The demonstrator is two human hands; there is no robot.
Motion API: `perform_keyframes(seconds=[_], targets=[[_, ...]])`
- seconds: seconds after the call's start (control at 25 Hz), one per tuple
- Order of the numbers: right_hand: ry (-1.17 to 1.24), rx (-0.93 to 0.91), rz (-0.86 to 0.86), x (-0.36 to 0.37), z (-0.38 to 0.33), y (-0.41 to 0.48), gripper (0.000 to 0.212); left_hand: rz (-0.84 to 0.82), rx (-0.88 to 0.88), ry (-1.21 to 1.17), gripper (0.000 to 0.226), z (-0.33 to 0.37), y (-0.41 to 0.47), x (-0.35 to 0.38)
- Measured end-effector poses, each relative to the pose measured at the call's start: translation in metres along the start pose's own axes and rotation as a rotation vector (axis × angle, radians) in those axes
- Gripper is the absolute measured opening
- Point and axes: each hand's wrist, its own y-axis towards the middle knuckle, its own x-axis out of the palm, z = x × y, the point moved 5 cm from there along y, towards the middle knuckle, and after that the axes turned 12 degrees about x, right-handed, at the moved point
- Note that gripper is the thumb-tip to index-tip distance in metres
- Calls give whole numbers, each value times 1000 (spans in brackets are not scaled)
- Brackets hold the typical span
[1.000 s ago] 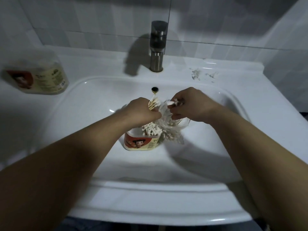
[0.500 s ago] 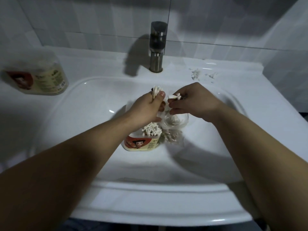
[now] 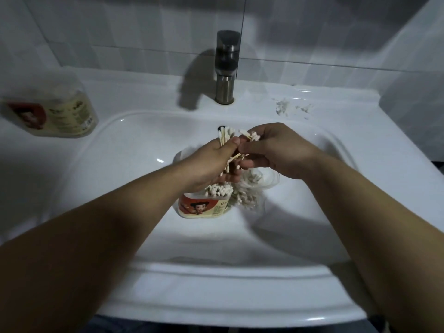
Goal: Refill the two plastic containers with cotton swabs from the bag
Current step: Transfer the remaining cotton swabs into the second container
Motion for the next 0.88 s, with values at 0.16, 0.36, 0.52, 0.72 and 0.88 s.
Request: perform_keyframes(seconds=[0.16,0.36,0.52,0.72,0.88], targets=[[-173,-44,90,1,0,-1,15,-9,-22,30,26,-5,3,-6],[-244,-76,180,1,2,4,16,-37,-60,3,25,-6,3,-7],[-173,-93,161,2,2,5,14,-65,-33,151,29,-7,6,-11],[-142,-93,124,7,3,5,16,-30,-47,89,20,-8,5,-7],[-239,-76,167,6,4,7,15,67,-124,-35,19,-11,5,-11]])
